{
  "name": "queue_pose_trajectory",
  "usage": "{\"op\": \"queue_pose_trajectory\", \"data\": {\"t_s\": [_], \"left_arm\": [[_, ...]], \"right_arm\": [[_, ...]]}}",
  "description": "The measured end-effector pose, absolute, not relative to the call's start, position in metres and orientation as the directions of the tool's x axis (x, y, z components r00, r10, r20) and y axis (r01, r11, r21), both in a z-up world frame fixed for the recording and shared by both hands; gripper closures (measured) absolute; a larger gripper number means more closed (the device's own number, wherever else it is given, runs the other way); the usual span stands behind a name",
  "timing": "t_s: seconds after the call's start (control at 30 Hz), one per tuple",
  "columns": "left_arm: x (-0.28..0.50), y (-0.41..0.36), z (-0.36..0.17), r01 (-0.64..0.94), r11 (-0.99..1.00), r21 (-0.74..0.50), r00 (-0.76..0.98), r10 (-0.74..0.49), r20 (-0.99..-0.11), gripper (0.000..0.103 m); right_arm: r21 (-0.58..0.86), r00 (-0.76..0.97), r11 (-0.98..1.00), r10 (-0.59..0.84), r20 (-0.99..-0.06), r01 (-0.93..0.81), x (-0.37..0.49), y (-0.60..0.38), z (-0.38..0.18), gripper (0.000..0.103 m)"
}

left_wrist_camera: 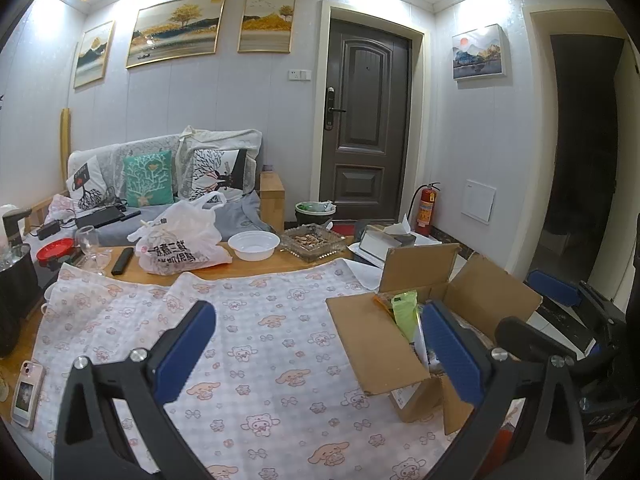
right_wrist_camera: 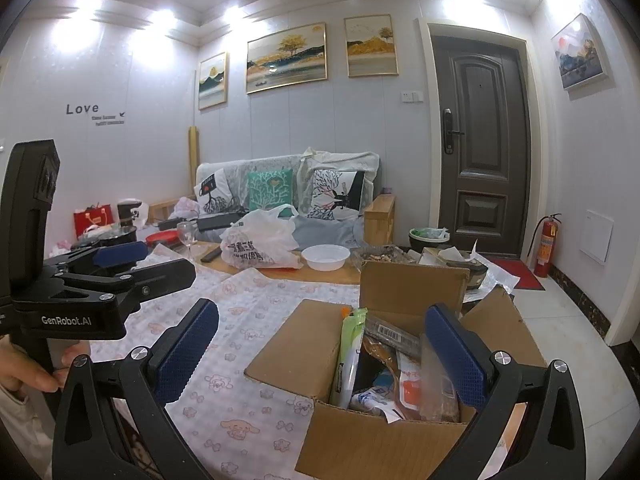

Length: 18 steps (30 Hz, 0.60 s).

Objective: Organize snacks

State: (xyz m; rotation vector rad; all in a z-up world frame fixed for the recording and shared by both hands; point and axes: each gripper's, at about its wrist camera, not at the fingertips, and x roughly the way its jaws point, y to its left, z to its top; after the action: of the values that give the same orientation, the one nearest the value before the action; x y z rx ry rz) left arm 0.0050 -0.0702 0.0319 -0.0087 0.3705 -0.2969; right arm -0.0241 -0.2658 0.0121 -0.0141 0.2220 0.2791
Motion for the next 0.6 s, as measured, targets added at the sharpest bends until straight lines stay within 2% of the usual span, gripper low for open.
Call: {"op": "queue_pose_trajectory", "data": {"t_s": [0.6], "left_arm": [[0.0055,-0.07,0.0295,0.291,0.954,-0.07,0.884,-0.296,-0.362,0.001]], "right_arm": [[0.018,0.937,0.961,0.272,-0.22,-0.275,-0.0237,-0.2667,0.0125,0.0]]}}
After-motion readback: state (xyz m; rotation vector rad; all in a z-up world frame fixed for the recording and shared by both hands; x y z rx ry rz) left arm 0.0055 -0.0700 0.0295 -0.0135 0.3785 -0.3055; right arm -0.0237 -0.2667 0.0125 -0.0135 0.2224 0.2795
